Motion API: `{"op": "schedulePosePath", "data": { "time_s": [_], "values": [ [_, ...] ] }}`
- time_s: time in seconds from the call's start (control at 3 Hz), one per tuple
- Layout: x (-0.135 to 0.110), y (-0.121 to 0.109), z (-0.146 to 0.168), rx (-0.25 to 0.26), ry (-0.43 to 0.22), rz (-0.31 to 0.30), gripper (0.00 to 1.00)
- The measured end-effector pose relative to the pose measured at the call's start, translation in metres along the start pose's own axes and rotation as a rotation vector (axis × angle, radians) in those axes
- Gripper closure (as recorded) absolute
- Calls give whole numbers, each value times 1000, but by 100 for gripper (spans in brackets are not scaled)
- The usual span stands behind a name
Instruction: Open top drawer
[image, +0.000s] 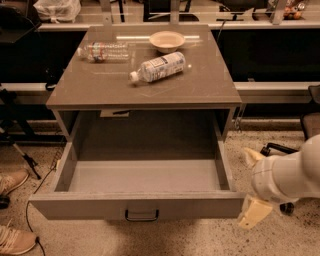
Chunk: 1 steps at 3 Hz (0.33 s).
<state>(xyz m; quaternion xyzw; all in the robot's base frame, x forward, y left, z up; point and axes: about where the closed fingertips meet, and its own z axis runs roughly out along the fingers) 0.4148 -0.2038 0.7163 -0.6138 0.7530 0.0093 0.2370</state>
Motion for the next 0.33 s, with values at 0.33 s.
{"op": "schedulePosePath", "data": {
  "time_s": [0.33],
  "values": [
    [19,-34,-54,91,-104,48,0]
  ]
}}
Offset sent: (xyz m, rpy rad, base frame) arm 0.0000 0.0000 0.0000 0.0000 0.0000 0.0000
